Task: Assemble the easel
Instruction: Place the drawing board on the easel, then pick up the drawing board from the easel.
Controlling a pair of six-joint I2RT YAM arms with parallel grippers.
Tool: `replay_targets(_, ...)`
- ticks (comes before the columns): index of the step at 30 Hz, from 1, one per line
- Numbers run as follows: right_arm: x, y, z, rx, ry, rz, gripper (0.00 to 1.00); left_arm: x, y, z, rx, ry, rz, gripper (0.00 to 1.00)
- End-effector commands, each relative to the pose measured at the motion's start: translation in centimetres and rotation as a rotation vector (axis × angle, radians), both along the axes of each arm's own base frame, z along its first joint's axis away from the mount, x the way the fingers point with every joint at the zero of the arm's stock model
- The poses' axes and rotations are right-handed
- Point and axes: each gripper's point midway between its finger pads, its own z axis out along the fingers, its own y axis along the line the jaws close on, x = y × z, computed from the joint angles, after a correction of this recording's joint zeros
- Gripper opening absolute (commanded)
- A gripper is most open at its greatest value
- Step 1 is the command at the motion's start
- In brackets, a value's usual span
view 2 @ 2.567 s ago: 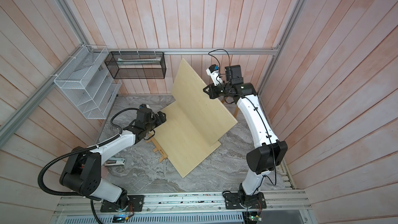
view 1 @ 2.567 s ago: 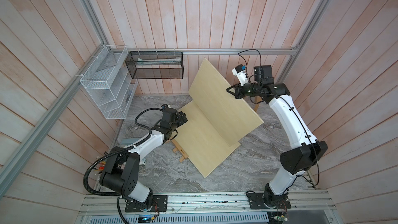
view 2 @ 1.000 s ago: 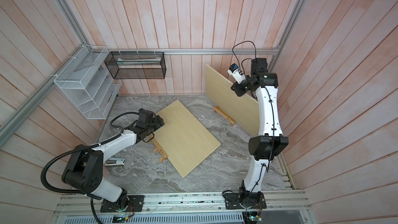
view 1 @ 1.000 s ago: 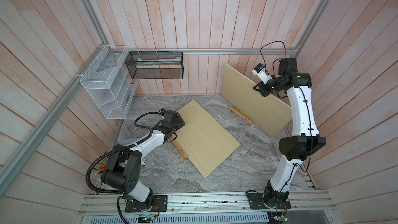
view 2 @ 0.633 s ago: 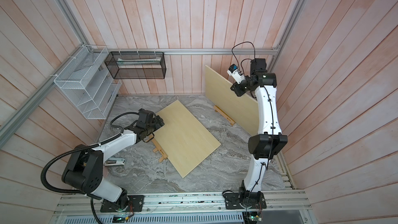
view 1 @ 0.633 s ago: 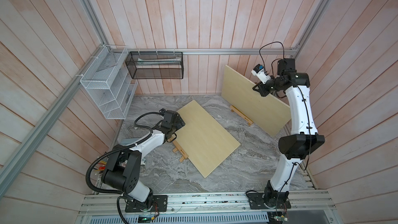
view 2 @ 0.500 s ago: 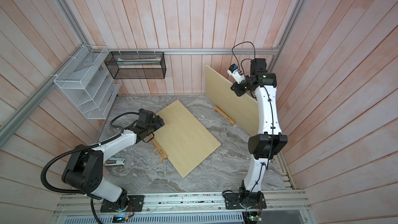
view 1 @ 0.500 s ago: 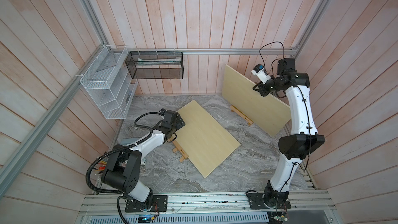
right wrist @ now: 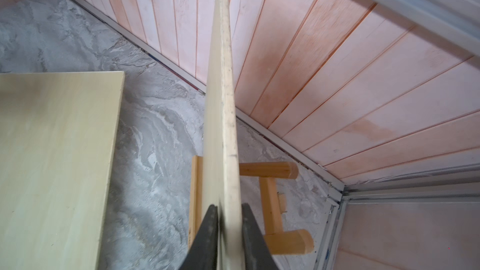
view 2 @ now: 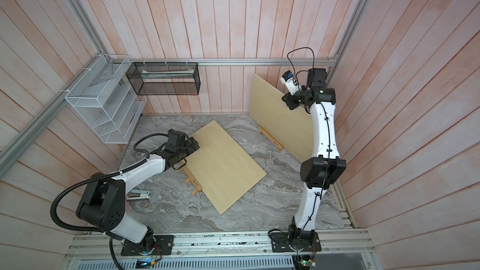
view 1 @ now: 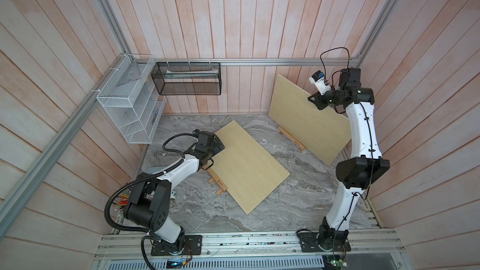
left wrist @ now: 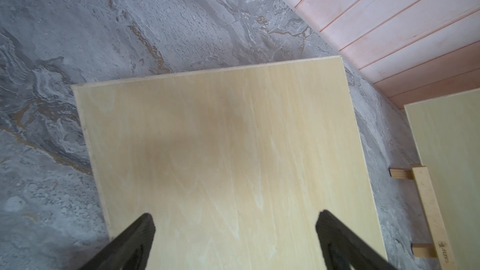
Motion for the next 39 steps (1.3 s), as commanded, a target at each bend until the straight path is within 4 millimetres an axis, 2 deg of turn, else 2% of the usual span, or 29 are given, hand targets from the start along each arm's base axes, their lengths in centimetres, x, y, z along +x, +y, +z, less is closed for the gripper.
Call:
replay_targets(1,1.8,-0.2,0.0,0.032,-0.034,-0.004,0.23,0.6,0.4,0.4,0.028,-0.002,0.011,1.0)
replay_targets(5,2.6,-0.9,-0.1,0.035,-0.046,-0.028,0.34,0.8,0.4,0.6,0.032,-0.005,0.016,1.0)
replay_targets(9,3.2,-1.4,0.8,0.05,-0.08,-0.052,0.42,1.0,0.5,0.9,0.039,-0.012,0.021,1.0)
replay_targets(12,3.7,-1.9,2.2,0.054,-0.122,-0.088,0.47,1.1,0.3,1.1,0.036,-0.011,0.016,1.0)
replay_targets(14,3.7,-2.3,3.3,0.061,-0.153,-0.112,0.55,1.2,0.3,1.1,0.034,-0.008,0.015,1.0)
replay_targets(16,3.7,-2.8,4.5,0.057,-0.187,-0.145,0.67,1.2,0.2,1.1,0.031,-0.011,0.015,1.0)
replay_targets(23,3.5,-4.2,8.2,0.058,-0.296,-0.232,0.69,0.7,0.3,0.7,0.021,-0.013,0.014,1.0)
replay_targets(26,2.5,-3.6,10.5,0.115,-0.333,-0.265,0.69,0.3,0.6,0.6,0.034,-0.007,0.016,1.0)
replay_targets(28,1.6,-2.2,10.6,0.169,-0.325,-0.263,0.68,0.1,1.1,0.6,0.045,0.004,0.021,1.0)
replay_targets(30,0.7,-0.1,9.5,0.216,-0.305,-0.259,0.68,-0.3,1.5,0.5,0.056,0.017,0.022,1.0)
replay_targets(32,-0.6,3.4,7.2,0.249,-0.274,-0.223,0.68,-0.9,2.1,0.3,0.063,0.033,0.029,1.0)
replay_targets(36,-4.9,12.0,-0.7,0.327,-0.142,-0.08,0.68,-2.2,3.3,-0.1,0.047,0.059,0.037,1.0)
replay_targets(39,-8.0,16.6,-6.6,0.463,0.053,0.02,0.68,-3.3,4.0,-0.5,0.072,0.095,0.015,1.0)
